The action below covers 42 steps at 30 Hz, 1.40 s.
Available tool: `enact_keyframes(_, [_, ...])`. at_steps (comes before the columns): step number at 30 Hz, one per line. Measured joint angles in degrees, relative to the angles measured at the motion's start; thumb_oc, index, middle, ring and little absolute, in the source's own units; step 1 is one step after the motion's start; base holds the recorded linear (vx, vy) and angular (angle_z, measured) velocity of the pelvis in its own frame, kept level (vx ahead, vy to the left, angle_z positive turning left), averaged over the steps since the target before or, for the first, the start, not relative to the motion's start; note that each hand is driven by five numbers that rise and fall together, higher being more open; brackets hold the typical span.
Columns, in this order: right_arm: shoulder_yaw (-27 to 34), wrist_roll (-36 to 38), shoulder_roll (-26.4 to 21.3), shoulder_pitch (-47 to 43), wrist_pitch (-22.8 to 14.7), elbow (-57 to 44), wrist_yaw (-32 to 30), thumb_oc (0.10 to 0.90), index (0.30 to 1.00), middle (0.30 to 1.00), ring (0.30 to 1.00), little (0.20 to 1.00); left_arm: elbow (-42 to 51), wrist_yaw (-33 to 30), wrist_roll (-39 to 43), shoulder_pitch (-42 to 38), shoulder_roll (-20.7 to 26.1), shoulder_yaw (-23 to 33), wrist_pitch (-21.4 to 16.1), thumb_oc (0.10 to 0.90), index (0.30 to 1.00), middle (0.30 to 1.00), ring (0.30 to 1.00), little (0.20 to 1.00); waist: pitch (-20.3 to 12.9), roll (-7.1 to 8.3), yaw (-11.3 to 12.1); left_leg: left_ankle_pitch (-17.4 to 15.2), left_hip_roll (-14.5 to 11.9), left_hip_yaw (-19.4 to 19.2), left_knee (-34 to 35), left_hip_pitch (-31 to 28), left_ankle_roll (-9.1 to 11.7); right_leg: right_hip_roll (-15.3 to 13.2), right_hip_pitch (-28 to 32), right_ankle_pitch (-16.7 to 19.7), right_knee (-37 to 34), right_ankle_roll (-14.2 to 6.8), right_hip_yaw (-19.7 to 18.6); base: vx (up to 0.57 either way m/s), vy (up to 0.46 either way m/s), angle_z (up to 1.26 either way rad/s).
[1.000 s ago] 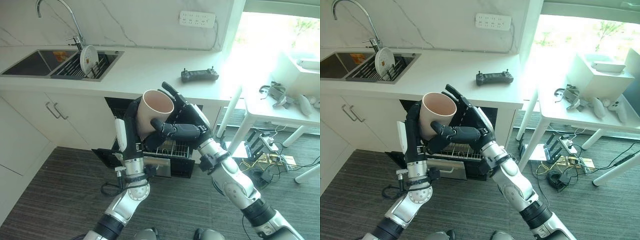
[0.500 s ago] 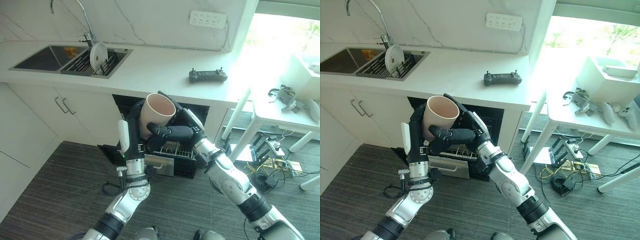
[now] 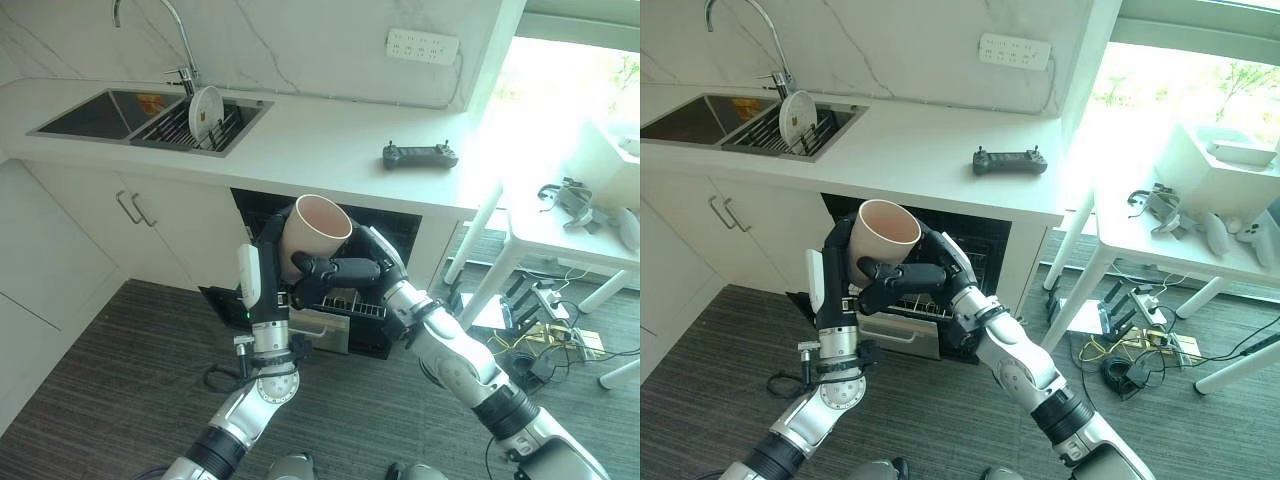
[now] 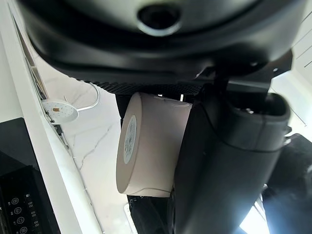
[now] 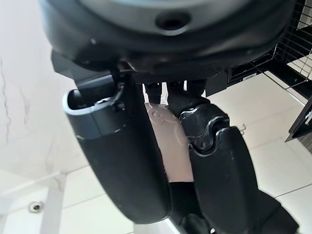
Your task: Place the dishes in the dishwasher.
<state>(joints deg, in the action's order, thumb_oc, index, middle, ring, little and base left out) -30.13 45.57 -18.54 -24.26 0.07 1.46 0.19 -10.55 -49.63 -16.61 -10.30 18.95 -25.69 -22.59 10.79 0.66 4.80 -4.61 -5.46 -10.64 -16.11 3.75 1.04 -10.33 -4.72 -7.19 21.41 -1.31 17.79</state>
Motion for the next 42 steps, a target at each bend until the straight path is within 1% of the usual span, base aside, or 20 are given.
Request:
enact_keyframes(2, [-0.27, -0.19, 0.02, -0.25, -0.02, 0.00, -0.63, 0.400, 0.300, 0.300, 0.300, 0.300, 0.00, -0.01, 0.24, 0.00, -0.01, 0.01, 0.00, 0.400, 0.300, 0.300, 0.300, 0.300, 0.01, 0.02, 0.05, 0.00, 0.01, 0.03, 0.00, 0.03, -0.01, 0.00, -0.01, 0.00, -0.03, 0.00, 0.00, 0.00, 0.000, 0.00])
enact_keyframes(9, [-2.28, -2.38, 0.45, -0.39, -2.95, 0.00, -4.49, 0.400, 0.300, 0.300, 0.300, 0.300, 0.00, 0.02, 0.50, -0.53, -0.06, -0.03, 0.35, 0.400, 0.300, 0.300, 0.300, 0.300, 0.02, 0.03, -0.03, 0.00, 0.02, 0.01, 0.11, 0.06, -0.03, 0.02, -0.01, -0.02, -0.17, 0.01, 0.00, 0.00, 0.000, 0.00])
enact_keyframes(10, [-2.38, -2.38, 0.54, -0.39, -3.20, 0.00, -4.78, 0.400, 0.300, 0.300, 0.300, 0.300, 0.00, 0.04, 0.49, -0.67, -0.05, -0.04, 0.43, 0.722, 0.782, 0.782, 0.782, 0.782, 0.02, 0.03, -0.02, -0.01, 0.02, 0.01, 0.12, 0.07, -0.03, 0.02, -0.01, -0.02, -0.18, 0.01, 0.00, 0.00, 0.000, 0.00])
enact_keyframes(11, [-2.49, -2.48, 0.66, -0.39, -3.49, 0.00, -5.29, 0.400, 0.300, 0.300, 0.300, 0.300, 0.01, 0.21, 0.48, -0.83, -0.04, -0.06, 0.60, 0.800, 0.900, 0.900, 0.900, 0.900, 0.02, 0.03, -0.01, -0.02, 0.03, 0.02, 0.12, 0.07, -0.05, 0.02, 0.00, -0.04, -0.18, 0.03, 0.00, 0.00, 0.000, 0.00])
enact_keyframes(13, [-2.55, -2.66, 1.40, -0.39, -4.00, 0.00, -7.06, 0.400, 0.300, 0.300, 0.300, 0.300, 0.00, 0.78, 0.48, -1.73, 0.07, -0.52, 1.40, 0.800, 0.900, 0.900, 0.900, 0.900, 0.02, 0.02, -0.01, -0.02, 0.04, 0.03, 0.16, 0.07, -0.05, 0.02, 0.00, -0.06, -0.19, 0.03, 0.00, 0.00, 0.000, 0.00])
enact_keyframes(17, [-2.84, -2.26, 1.39, -0.34, -6.08, 0.00, -10.82, 0.400, 0.300, 0.300, 0.300, 0.300, 0.00, 3.01, 0.69, -3.12, 0.14, -1.85, 2.25, 0.800, 0.900, 0.900, 0.900, 0.900, 0.07, -0.06, -0.08, -0.03, 0.09, 0.06, 0.25, 0.10, -0.09, 0.02, 0.02, -0.16, -0.26, 0.16, -0.01, 0.00, 0.000, 0.00])
enact_keyframes(18, [-2.84, -1.64, 1.39, -0.32, -6.44, 0.00, -11.54, 0.400, 0.300, 0.300, 0.300, 0.300, 0.00, 3.24, 0.73, -3.41, 0.14, -2.08, 2.25, 0.800, 0.900, 0.900, 0.900, 0.900, 0.09, -0.11, -0.12, -0.02, 0.08, 0.05, 0.28, 0.10, -0.08, 0.03, 0.03, -0.18, -0.27, 0.18, 0.00, 0.00, 0.000, 0.00])
enact_keyframes(20, [-2.83, 0.91, 1.64, 0.06, -8.29, 0.19, -13.39, 0.400, 0.300, 0.300, 0.300, 0.300, 0.01, 4.18, 0.72, -4.46, 0.16, -2.67, 2.25, 0.800, 0.900, 0.900, 0.900, 0.900, 0.19, -0.30, -0.08, -0.01, 0.12, 0.15, 0.33, 0.12, -0.08, 0.04, 0.03, -0.28, -0.28, 0.19, 0.04, 0.00, 0.000, 0.00])
enact_keyframes(22, [-2.65, 2.81, 2.64, 1.17, -11.65, 0.61, -15.50, 0.400, 0.300, 0.300, 0.300, 0.300, 0.04, 4.29, 0.70, -4.89, 0.13, -3.76, 2.26, 0.800, 0.900, 0.900, 0.900, 0.900, 0.31, -0.74, -0.18, 0.00, 0.27, 0.31, 0.37, 0.12, -0.07, 0.01, 0.10, -0.34, -0.29, 0.13, 0.04, 0.01, -0.008, 0.04])
enact_keyframes(25, [-2.36, 3.05, 3.26, 1.83, -15.63, 1.33, -18.69, 0.400, 0.300, 0.300, 0.300, 0.300, 0.00, 4.75, 0.58, -4.83, 0.02, -6.07, 2.28, 0.800, 0.900, 0.900, 0.900, 0.900, 0.66, -1.35, -0.49, 0.03, 0.41, 0.36, 0.42, 0.14, -0.13, -0.04, 0.13, -0.35, -0.27, 0.09, 0.03, 0.00, -0.001, 0.01])
enact_keyframes(27, [-1.84, 3.68, 3.98, 1.83, -18.15, 1.37, -20.81, 0.400, 0.300, 0.300, 0.300, 0.300, 0.00, 5.04, 0.53, -4.79, 0.00, -6.87, 2.32, 0.800, 0.900, 0.900, 0.900, 0.900, 0.71, -1.47, -0.94, 0.06, 0.43, 0.34, 0.44, 0.10, -0.17, -0.04, 0.18, -0.36, -0.26, 0.08, 0.03, 0.00, 0.000, 0.00])
enact_keyframes(28, [-0.83, 3.63, 5.37, 1.82, -20.64, 1.35, -23.04, 0.400, 0.300, 0.300, 0.300, 0.300, 0.00, 5.04, 0.51, -4.80, 0.02, -7.11, 2.47, 0.800, 0.900, 0.900, 0.900, 0.900, 0.76, -1.58, -1.49, 0.06, 0.45, 0.34, 0.44, 0.05, -0.17, -0.03, 0.27, -0.37, -0.26, 0.05, 0.02, 0.00, 0.000, 0.00])
enact_keyframes(29, [0.03, 3.62, 5.96, 1.83, -22.32, 1.36, -24.75, 0.400, 0.300, 0.300, 0.300, 0.300, 0.04, 4.97, 0.48, -5.15, -0.05, -7.39, 2.47, 0.800, 0.900, 0.900, 0.900, 0.900, 0.87, -1.81, -1.67, 0.05, 0.47, 0.27, 0.48, -0.05, -0.19, -0.04, 0.32, -0.36, -0.28, 0.04, -0.04, 0.00, 0.000, 0.00])
enact_keyframes(31, [1.42, 3.62, 6.08, 1.89, -24.42, 1.34, -26.04, 0.400, 0.300, 0.300, 0.300, 0.300, 0.02, 4.97, 0.52, -5.10, -0.03, -7.66, 2.70, 0.800, 0.900, 0.900, 0.900, 0.900, 1.21, -2.39, -2.10, 0.04, 0.46, 0.01, 0.64, -0.53, -0.20, -0.04, 0.64, -0.38, -0.34, 0.04, -0.17, 0.01, 0.001, -0.02])
enact_keyframes(33, [4.95, 3.64, 7.24, 1.89, -27.11, 1.22, -27.23, 0.400, 0.300, 0.300, 0.300, 0.300, 0.02, 4.94, 0.53, -4.42, -0.03, -7.80, 2.78, 0.800, 0.900, 0.900, 0.900, 0.900, 1.69, -3.31, -2.38, 0.01, 0.52, 0.01, 0.96, -0.97, -0.22, -0.08, 1.24, -0.50, -0.40, -0.10, -0.19, 0.00, 0.000, 0.00])
enact_keyframes(35, [7.17, 3.64, 7.20, 1.90, -29.56, 1.06, -27.89, 0.400, 0.300, 0.300, 0.300, 0.300, 0.02, 4.73, 0.53, -4.24, 0.02, -7.83, 3.17, 0.800, 0.900, 0.900, 0.900, 0.900, 1.73, -3.55, -2.97, -0.15, 0.60, 0.01, 1.44, -1.12, -0.52, -0.06, 1.23, -0.64, -0.37, -0.19, -0.11, 0.03, -0.015, 0.03])
enact_keyframes(38, [8.57, 3.63, 6.92, 1.93, -31.29, 1.06, -28.22, 0.400, 0.300, 0.300, 0.300, 0.300, 0.03, 4.32, 0.50, -4.24, -0.05, -7.92, 3.94, 0.800, 0.900, 0.900, 0.900, 0.900, 1.75, -3.74, -3.50, 0.18, 0.48, -0.04, 1.62, -1.49, -0.01, 0.07, 1.25, -0.96, 0.03, -0.25, -0.27, 0.04, -0.032, -0.03])
enact_keyframes(42, [9.02, 3.64, 6.62, 3.48, -32.40, 0.04, -28.15, 0.400, 0.300, 0.300, 0.300, 0.300, 0.51, 3.98, 0.49, -3.80, 0.01, -7.84, 4.00, 0.800, 0.900, 0.900, 0.900, 0.900, 1.74, -3.80, -3.30, 0.27, 0.44, 0.00, 2.13, -1.97, 0.14, 0.17, 1.41, -1.54, 0.47, -0.11, -0.12, 0.03, -0.063, 0.01])
